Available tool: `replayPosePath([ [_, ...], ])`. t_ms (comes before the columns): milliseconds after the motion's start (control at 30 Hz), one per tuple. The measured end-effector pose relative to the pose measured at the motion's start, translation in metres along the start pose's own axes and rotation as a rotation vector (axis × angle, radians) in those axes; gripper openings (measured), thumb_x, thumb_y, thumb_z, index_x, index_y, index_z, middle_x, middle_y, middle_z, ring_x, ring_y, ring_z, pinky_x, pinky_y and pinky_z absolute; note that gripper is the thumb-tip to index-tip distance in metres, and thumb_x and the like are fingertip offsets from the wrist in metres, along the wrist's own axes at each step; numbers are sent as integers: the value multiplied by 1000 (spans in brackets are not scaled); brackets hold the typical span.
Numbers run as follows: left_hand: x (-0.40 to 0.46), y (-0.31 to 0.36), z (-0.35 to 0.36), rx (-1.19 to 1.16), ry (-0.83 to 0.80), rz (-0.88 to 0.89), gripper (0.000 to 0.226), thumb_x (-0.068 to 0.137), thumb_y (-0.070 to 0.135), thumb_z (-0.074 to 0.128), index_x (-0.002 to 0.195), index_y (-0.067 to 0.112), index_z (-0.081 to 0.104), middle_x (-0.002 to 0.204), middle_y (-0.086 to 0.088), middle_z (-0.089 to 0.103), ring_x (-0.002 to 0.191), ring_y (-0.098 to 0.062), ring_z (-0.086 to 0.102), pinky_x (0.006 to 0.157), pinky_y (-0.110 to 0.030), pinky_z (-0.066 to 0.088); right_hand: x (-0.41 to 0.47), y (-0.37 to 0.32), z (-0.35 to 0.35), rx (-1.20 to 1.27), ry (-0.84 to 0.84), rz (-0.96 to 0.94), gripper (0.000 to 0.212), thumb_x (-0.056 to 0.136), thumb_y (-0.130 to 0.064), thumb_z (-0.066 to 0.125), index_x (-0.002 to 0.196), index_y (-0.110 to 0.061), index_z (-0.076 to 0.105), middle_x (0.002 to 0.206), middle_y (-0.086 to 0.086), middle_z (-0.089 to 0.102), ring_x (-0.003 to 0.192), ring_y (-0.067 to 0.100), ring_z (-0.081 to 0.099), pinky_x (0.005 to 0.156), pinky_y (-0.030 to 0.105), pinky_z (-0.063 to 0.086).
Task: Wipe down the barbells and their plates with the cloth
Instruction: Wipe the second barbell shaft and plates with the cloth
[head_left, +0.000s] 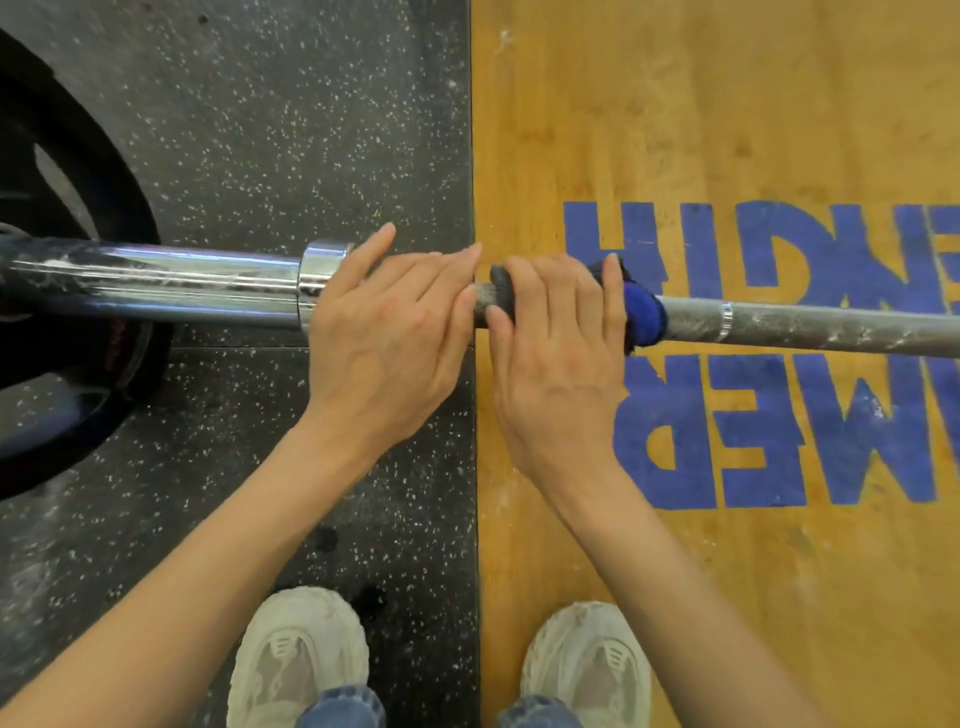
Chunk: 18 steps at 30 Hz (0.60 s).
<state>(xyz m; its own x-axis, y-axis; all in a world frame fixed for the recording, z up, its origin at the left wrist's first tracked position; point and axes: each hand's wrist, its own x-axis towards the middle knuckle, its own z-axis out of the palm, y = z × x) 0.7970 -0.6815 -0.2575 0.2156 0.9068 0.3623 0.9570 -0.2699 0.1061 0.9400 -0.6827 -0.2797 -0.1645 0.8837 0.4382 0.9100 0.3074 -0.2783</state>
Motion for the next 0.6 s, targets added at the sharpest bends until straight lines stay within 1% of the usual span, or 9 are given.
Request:
replayPosePath([
  [67, -1, 0, -1, -15, -8, 7, 38, 108, 24, 37, 129, 11, 67, 117, -3, 74, 105, -21, 69, 115, -39, 33, -4, 29, -11, -26, -46, -115, 43, 110, -30, 32, 132, -5, 61, 125, 10, 63, 124, 30, 55, 122, 46, 24],
  [100, -1, 1, -1, -17, -6, 8, 37, 108, 24, 38, 128, 12, 67, 117, -2, 74, 104, -21, 70, 114, -38, 33, -7, 46, -17, -59, -39, -94, 43, 111, -31, 32, 134, -6, 59, 127, 10, 63, 125, 30, 54, 122, 46, 24],
  [167, -1, 2, -2, -17, 3, 1, 36, 108, 23, 39, 128, 12, 68, 117, -2, 74, 103, -20, 70, 114, -38, 34, -13, 65, -27, -114, 20, 66, 42, 111, -29, 32, 132, -5, 59, 128, 10, 62, 129, 31, 52, 125, 46, 17],
  [233, 0, 4, -1, -14, -4, -18, 35, 108, 23, 40, 127, 12, 68, 117, -2, 74, 107, -21, 69, 116, -39, 31, -10, 43, -18, -76, 60, 216, 38, 108, -26, 35, 127, -5, 61, 127, 10, 61, 131, 33, 50, 125, 46, 10],
  [267, 0, 7, -1, -25, -10, -30, 36, 108, 23, 39, 127, 12, 67, 119, -2, 73, 113, -21, 67, 118, -40, 28, -8, 26, -10, -37, 64, 237, 37, 107, -25, 37, 125, -5, 62, 127, 11, 62, 131, 33, 50, 125, 47, 8],
  [333, 2, 18, 3, -119, -28, -58, 40, 107, 22, 35, 132, 9, 63, 128, -4, 68, 126, -22, 59, 122, -40, 19, -7, 5, 1, 38, 36, 125, 40, 106, -24, 37, 130, -4, 61, 130, 11, 62, 132, 32, 49, 125, 43, 7],
  [433, 1, 27, 9, -239, -40, -105, 44, 107, 22, 31, 139, 7, 57, 137, -6, 62, 132, -22, 53, 122, -35, 17, -12, 32, -10, 25, -35, -61, 47, 109, -29, 30, 143, -6, 53, 143, 9, 56, 140, 27, 42, 126, 39, 6],
  [533, 1, 24, 14, -181, -38, -60, 44, 108, 24, 29, 141, 12, 55, 142, -1, 58, 133, -19, 51, 121, -33, 18, -22, 63, -20, -60, 21, 85, 48, 110, -29, 27, 147, -6, 47, 150, 9, 49, 146, 28, 34, 126, 43, 3],
  [600, 2, 25, 16, -162, -23, -58, 45, 109, 26, 27, 139, 14, 57, 140, 2, 60, 133, -18, 51, 121, -33, 17, -17, 43, -12, 1, 60, 184, 49, 109, -29, 28, 146, -4, 47, 152, 10, 47, 147, 31, 33, 126, 45, 0],
])
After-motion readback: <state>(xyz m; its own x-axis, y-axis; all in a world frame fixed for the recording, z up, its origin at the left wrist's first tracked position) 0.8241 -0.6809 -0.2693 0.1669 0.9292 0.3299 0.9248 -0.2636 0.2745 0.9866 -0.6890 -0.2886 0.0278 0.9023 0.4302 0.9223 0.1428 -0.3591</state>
